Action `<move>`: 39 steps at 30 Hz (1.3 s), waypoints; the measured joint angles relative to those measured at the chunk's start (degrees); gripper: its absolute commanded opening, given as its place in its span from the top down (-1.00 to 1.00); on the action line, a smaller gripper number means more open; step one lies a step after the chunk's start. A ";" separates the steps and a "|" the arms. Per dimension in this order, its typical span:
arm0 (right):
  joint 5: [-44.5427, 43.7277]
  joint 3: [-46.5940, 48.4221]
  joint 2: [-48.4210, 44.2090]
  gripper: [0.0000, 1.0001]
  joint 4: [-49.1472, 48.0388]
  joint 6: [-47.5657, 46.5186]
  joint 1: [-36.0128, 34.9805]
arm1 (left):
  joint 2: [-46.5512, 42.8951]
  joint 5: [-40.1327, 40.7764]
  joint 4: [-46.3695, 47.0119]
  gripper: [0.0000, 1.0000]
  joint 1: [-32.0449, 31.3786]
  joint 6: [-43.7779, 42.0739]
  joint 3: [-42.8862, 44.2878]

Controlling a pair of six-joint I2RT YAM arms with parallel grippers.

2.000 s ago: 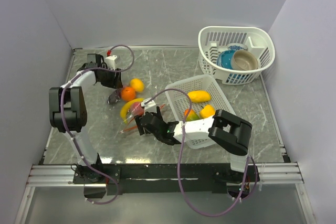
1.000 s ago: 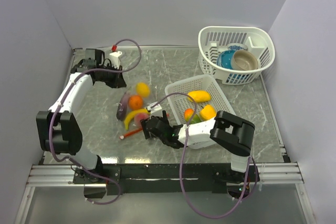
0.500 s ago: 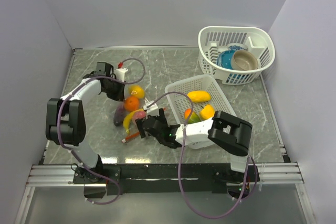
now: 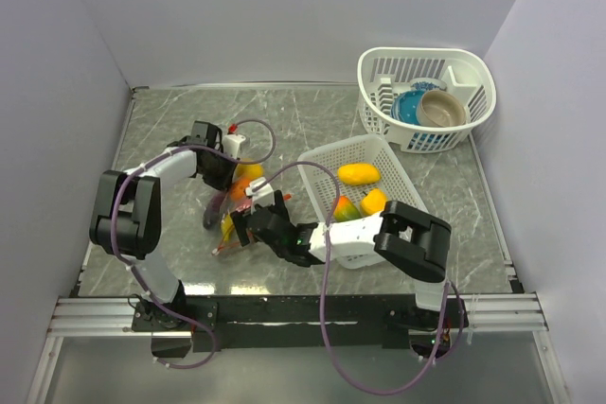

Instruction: Open the zip-top bag and remove the fake food

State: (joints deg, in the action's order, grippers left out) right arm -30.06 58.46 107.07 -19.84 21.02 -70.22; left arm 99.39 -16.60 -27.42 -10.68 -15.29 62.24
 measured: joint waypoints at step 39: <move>-0.22 -2.51 1.09 -1.00 2.60 1.18 -4.09 | 0.96 1.44 0.81 0.98 -0.17 -0.02 -0.52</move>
State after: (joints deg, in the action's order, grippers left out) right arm -30.28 55.94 108.16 -17.23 22.20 -74.30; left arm 100.36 -15.16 -26.61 -10.85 -15.31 61.71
